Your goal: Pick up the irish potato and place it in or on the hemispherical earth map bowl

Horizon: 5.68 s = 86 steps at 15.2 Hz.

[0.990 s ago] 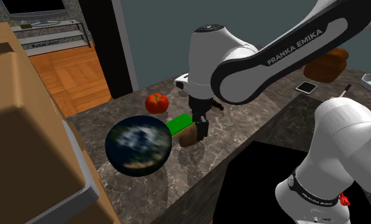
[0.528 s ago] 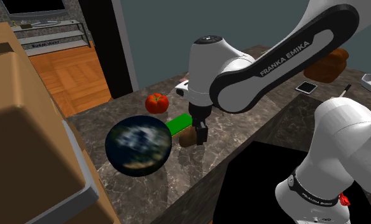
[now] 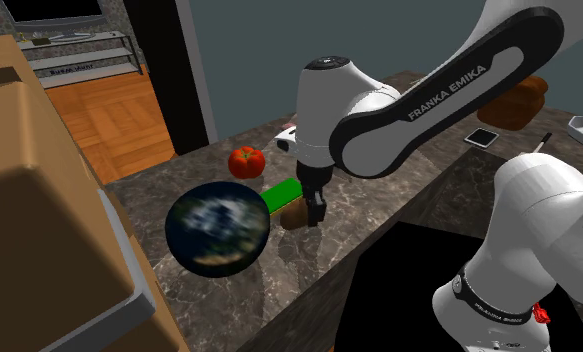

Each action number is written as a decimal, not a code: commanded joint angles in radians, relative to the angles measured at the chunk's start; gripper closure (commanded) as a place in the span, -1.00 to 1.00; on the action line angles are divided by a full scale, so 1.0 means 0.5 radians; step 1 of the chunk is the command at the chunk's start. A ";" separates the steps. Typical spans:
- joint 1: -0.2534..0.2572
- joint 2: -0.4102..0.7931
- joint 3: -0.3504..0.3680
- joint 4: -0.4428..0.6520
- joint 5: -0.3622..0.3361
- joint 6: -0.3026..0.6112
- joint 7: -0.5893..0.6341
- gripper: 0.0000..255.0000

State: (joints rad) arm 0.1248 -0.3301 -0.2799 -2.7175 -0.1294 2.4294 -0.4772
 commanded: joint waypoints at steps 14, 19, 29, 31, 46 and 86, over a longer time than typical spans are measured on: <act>-0.011 -0.155 0.028 0.086 -0.011 -0.239 0.016 1.00; -0.014 -0.245 0.048 0.161 -0.011 -0.403 0.022 1.00; -0.013 -0.373 0.083 0.343 0.000 -0.714 0.028 1.00; -0.012 -0.392 0.089 0.384 0.003 -0.773 0.028 1.00; -0.001 -0.459 0.130 0.739 0.029 -1.195 0.026 1.00; 0.211 0.686 0.326 1.563 0.254 -0.892 0.320 1.00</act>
State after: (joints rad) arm 0.2304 0.0130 -0.1169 -1.9362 -0.0022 1.9834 -0.3174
